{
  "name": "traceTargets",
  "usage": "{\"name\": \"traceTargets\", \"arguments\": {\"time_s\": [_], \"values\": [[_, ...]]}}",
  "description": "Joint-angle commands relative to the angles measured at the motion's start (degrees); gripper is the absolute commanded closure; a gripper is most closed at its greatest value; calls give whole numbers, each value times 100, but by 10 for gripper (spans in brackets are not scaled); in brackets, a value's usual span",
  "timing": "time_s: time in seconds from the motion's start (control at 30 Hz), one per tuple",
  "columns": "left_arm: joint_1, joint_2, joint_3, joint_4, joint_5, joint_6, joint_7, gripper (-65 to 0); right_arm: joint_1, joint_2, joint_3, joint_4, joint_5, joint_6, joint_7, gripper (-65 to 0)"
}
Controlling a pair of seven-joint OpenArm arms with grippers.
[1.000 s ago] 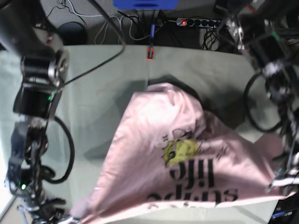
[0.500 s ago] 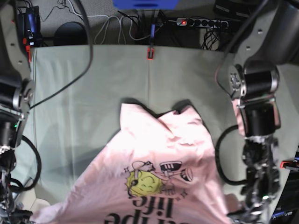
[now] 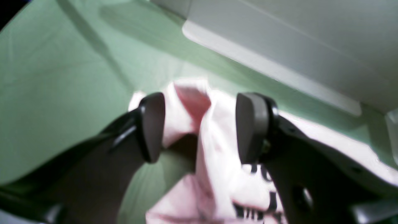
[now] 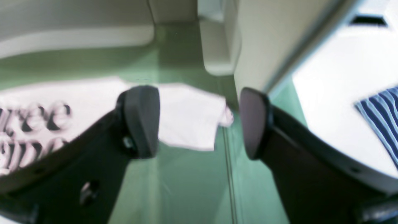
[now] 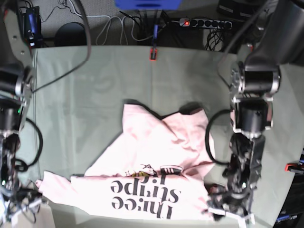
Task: Layout the t-shirt on the table in an organized manner, then fold the t-shirt properly
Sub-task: 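Lower the shirt onto the table and release both grippers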
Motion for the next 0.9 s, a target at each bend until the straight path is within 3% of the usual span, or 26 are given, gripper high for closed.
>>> {"name": "traceTargets", "arguments": {"time_s": [0.0,0.13,0.3,0.43,0.6,0.73,0.87], "values": [[83,-35,-5,289,-12,-33,-110,-349,-6,12,19,309,45,-5,149,-410],[1103,-35,-5,1098,-12,-33,-110,-351,-1026,-278,-16,1407,45,-5,175,-415],[2404,-17,-5,2118,-12,-33,-128,-351,-2186,-920,-25,2647,45,-5,140,-416],[3072,-17,-5,2206,-12,-33,-163,-351,-2960,-1517,-69,3051,45,-5,140,-416],[3398,18,-5,2004,-12,-33,-163,-352,-3566,-1895,-676,3051,45,-5,140,-416],[3371,132,4,1608,-12,-42,-163,-352,-3856,-2027,-1203,3016,36,-5,166,-416],[3319,185,48,1256,-12,-77,-163,-348,-3839,-2106,-1265,2621,36,-5,166,-416]]}}
